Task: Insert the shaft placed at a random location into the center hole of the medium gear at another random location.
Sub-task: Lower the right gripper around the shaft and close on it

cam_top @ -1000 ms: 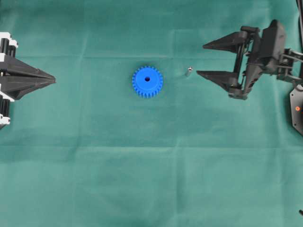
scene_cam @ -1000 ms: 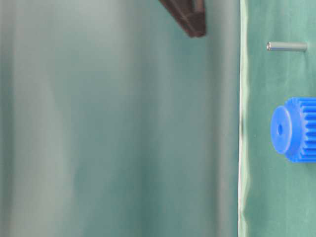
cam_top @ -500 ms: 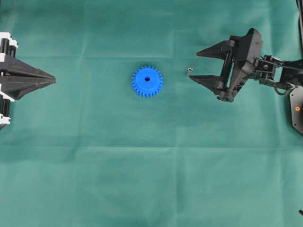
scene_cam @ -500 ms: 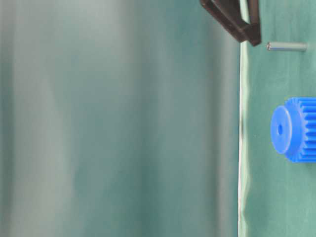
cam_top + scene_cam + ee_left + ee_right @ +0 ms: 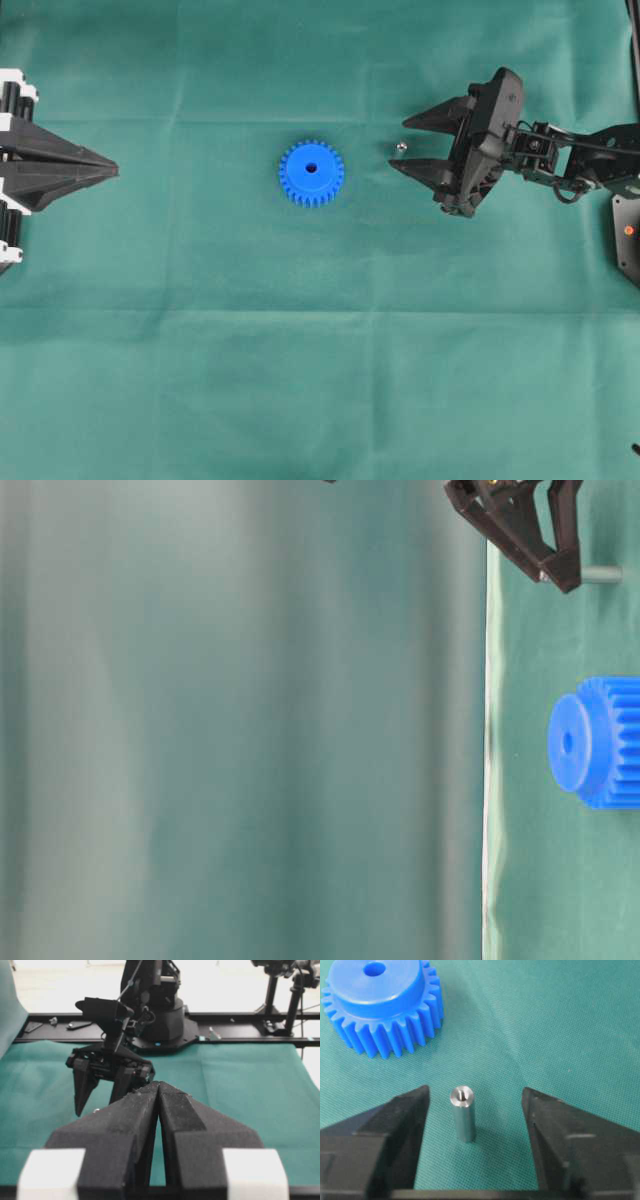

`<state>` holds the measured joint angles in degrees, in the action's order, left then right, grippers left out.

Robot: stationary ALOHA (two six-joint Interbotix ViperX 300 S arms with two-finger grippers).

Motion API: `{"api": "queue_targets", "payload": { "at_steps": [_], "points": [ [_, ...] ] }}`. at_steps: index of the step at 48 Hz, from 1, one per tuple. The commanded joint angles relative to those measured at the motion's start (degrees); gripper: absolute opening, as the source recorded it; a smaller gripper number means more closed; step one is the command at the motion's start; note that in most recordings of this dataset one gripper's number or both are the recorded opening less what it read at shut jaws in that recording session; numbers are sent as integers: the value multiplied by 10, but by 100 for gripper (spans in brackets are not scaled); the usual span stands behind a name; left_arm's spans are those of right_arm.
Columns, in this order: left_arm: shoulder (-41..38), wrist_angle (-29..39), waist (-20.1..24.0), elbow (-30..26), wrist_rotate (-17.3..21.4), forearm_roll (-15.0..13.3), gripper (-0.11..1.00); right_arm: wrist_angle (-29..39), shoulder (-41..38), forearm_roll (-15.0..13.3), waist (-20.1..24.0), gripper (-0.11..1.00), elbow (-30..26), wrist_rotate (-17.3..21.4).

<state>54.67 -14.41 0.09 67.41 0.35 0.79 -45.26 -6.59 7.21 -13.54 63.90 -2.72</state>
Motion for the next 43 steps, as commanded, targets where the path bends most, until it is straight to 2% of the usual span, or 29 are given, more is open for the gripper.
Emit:
{"api": "queue_targets", "payload": {
  "at_steps": [1, 3, 9, 12, 32, 43],
  "points": [
    [-4, -2, 1, -12, 0, 2, 0, -8, 5, 0, -3, 65, -6, -5],
    [-4, -2, 0, -12, 0, 2, 0, -8, 5, 0, -3, 57, -7, -5],
    [-4, -2, 0, -11, 0, 2, 0, -9, 5, -2, -3, 24, -6, -5],
    [-4, -2, 0, -12, 0, 2, 0, -8, 5, -2, -3, 14, -6, -6],
    [-4, -2, 1, -12, -1, 2, 0, 1, 30, -3, -3, 14, -9, -5],
    [-4, -2, 1, -12, -1, 2, 0, 76, 105, -3, -2, 14, -12, -7]
  ]
}}
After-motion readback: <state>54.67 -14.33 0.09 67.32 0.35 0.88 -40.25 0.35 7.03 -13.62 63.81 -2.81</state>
